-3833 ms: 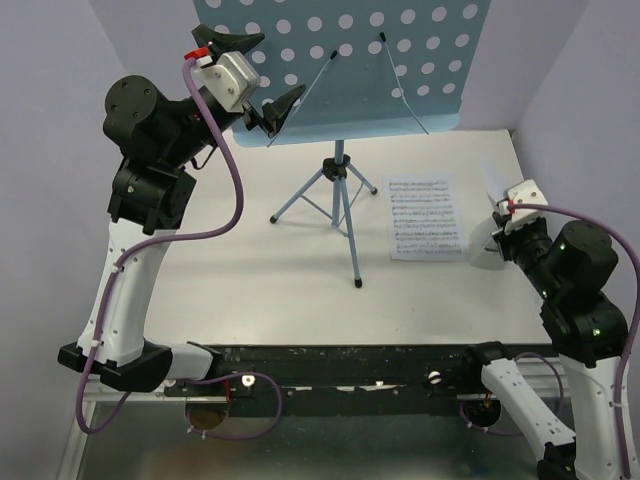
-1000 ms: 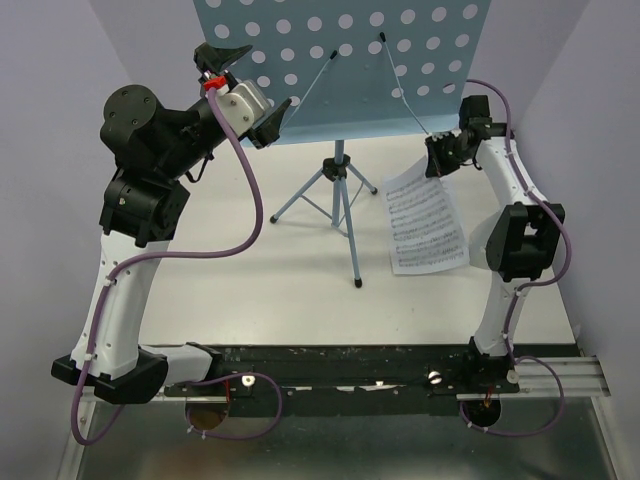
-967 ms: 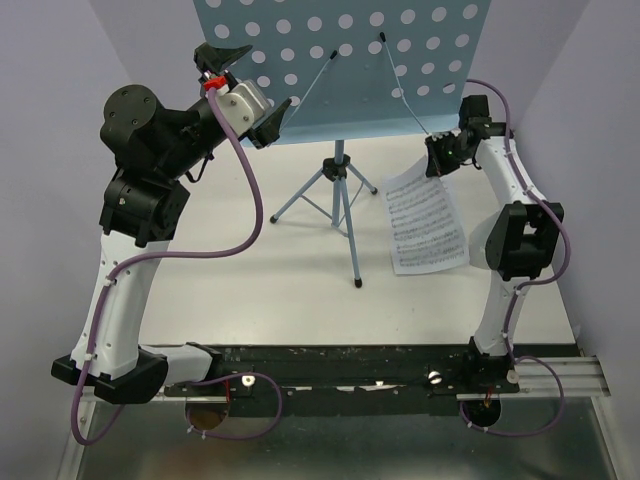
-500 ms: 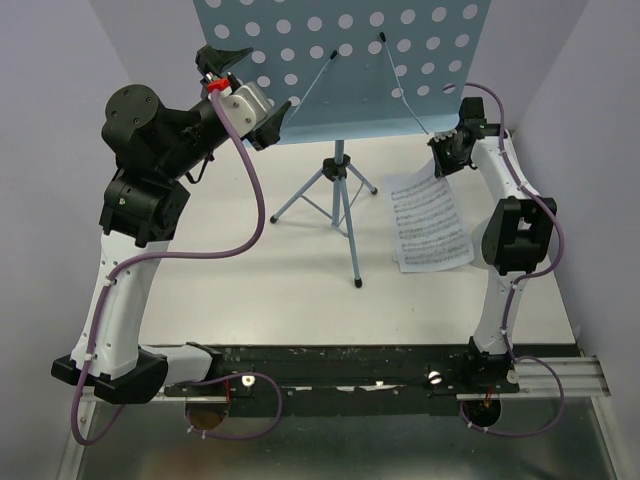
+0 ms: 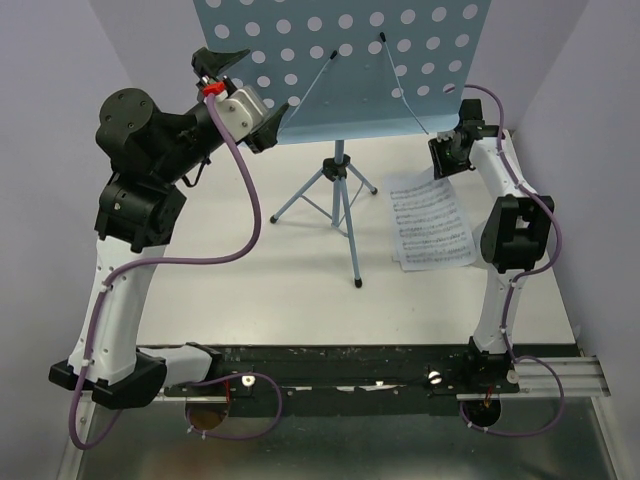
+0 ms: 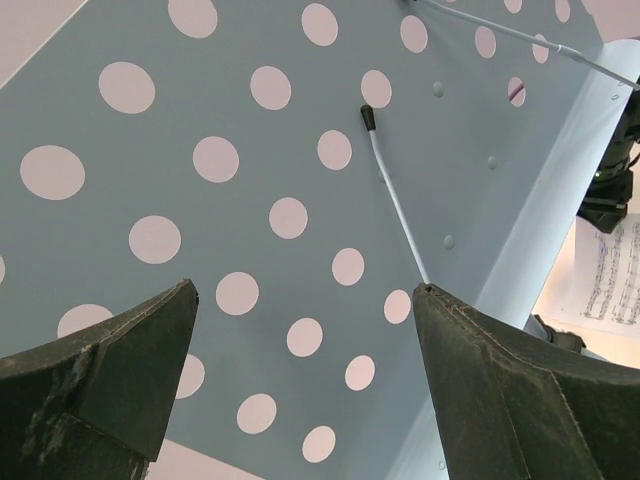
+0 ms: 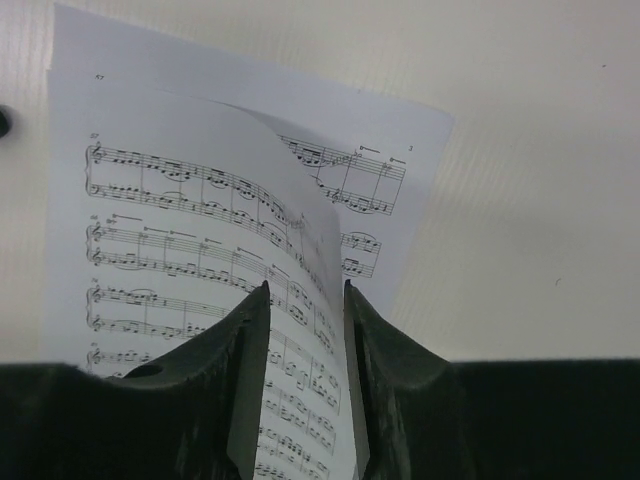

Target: Pack up the instrument practice props

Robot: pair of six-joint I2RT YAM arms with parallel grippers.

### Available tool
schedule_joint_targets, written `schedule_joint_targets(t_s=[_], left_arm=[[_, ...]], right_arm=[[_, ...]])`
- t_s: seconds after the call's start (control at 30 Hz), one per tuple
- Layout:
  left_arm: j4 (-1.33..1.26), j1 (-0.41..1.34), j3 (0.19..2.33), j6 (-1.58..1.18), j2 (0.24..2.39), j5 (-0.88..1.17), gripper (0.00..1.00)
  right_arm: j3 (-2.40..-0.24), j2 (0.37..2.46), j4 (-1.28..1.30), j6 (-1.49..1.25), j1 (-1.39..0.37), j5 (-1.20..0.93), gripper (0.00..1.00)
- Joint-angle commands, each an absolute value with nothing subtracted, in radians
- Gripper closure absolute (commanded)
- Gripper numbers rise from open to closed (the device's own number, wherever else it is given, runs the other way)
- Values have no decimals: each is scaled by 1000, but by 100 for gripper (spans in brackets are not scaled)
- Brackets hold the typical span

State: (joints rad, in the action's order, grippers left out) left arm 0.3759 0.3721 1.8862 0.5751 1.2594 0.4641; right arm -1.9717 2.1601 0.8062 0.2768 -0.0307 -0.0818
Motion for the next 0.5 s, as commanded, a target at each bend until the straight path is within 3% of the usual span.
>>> schedule_joint_targets(t_s=[0.0, 0.47], left_arm=[[400, 365, 1870, 578, 1217, 483, 1], [495, 367, 1583, 575, 1008, 721, 1]], right_arm=[[-1997, 2186, 805, 262, -23, -49, 51], [-1988, 2060, 834, 256, 20, -170, 19]])
